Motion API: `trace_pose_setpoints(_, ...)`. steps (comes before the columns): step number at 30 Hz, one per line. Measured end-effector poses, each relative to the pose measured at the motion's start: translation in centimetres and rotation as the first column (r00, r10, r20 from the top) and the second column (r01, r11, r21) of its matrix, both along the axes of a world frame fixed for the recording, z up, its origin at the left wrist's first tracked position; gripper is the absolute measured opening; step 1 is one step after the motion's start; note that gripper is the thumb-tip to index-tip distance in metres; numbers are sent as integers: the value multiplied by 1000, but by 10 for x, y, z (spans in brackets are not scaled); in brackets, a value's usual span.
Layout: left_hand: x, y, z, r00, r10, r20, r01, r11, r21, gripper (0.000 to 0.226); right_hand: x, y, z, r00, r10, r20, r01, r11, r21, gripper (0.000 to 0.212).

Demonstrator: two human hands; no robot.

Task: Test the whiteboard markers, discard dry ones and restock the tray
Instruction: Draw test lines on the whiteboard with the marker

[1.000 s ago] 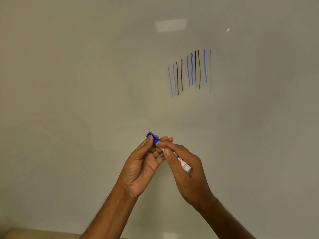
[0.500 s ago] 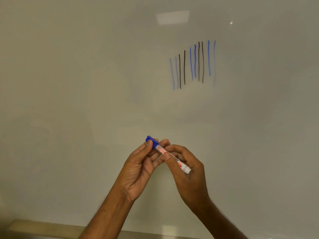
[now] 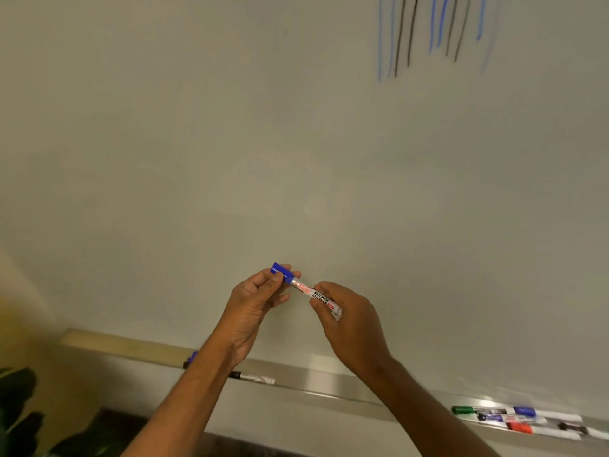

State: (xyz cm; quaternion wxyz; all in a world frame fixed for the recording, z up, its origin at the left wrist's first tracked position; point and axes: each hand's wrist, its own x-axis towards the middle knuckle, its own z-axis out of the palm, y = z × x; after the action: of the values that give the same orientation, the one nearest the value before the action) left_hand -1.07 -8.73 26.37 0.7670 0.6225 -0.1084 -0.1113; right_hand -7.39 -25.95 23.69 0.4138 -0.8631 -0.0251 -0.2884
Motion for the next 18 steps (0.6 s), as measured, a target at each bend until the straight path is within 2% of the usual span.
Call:
trace_pose_setpoints(4, 10, 19, -40, 988, 145, 45, -150, 979, 141, 33, 11, 13, -40, 999, -39, -33, 39, 999, -19, 17)
trace_pose_setpoints(9, 17, 51, -106, 952, 215, 217, -288, 867, 407, 45, 24, 30, -89, 993, -70, -93, 64, 996, -65, 10)
trace_pose_setpoints(13, 19, 80, -163, 932, 98, 350, -320, 678, 662, 48, 39, 46, -132, 986, -88, -139, 71, 990, -121, 11)
trace_pose_setpoints(18, 20, 103, -223, 931, -95, 352, -283, 418, 863, 59, 60, 63, -177, 964, -118, -237, 69, 977, -202, 12)
